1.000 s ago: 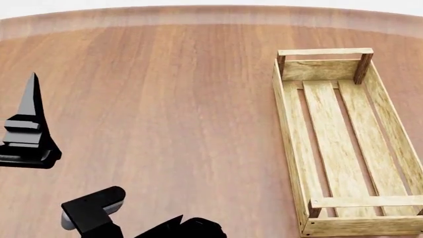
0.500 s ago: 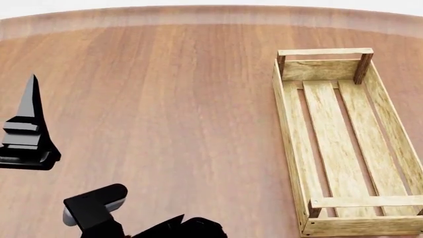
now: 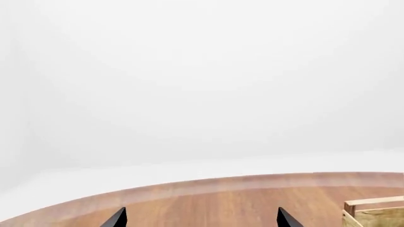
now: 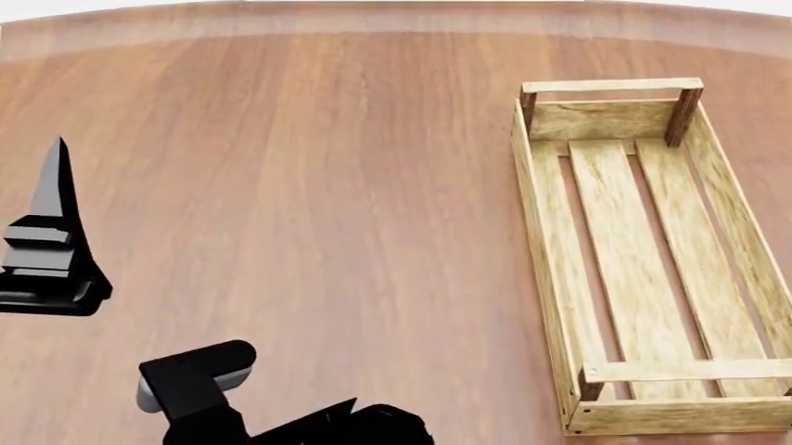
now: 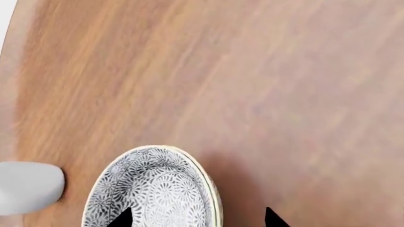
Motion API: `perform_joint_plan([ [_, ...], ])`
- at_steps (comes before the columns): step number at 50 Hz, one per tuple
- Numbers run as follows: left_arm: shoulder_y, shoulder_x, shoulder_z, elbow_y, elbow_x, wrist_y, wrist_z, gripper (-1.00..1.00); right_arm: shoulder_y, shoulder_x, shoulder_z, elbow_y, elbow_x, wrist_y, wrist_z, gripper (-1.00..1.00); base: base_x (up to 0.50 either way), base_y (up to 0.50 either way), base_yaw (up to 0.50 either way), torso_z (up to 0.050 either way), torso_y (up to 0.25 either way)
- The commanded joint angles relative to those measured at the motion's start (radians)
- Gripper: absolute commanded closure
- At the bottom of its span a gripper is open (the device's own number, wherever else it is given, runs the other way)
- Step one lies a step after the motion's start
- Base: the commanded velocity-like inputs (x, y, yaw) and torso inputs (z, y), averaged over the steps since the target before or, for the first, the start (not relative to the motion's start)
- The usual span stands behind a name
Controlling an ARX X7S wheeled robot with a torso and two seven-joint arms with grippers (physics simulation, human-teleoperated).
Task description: Stack the right bowl on the left bowl and place them in the tray.
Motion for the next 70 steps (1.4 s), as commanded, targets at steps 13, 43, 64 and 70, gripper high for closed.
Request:
perform_joint_plan([
  [13, 0.015, -0.005, 0.006, 0.0, -0.008, 0.027, 0.002, -1.0, -0.005, 0.0, -0.001, -0.004, -0.013, 0.015, -0.019, -1.0, 0.0, 0.0, 0.0, 0.0, -0.212],
  [43, 0.025, -0.021, -0.003, 0.004, -0.017, 0.05, -0.002, -1.0, -0.011, 0.0, 0.001, -0.015, -0.041, -0.002, -0.024, 1.0, 0.0, 0.0, 0.0, 0.0, 0.0],
  [64, 0.017, -0.019, 0.0, 0.003, -0.034, 0.047, -0.017, -1.0, 0.024, 0.0, 0.0, 0.011, -0.013, -0.013, -0.025, 1.0, 0.0, 0.0, 0.0, 0.0, 0.099],
  [70, 0.023, -0.025, -0.002, 0.006, -0.036, 0.053, -0.015, -1.0, 0.059, 0.0, 0.001, 0.056, 0.024, -0.033, -0.016, 1.0, 0.0, 0.0, 0.0, 0.0, 0.0],
])
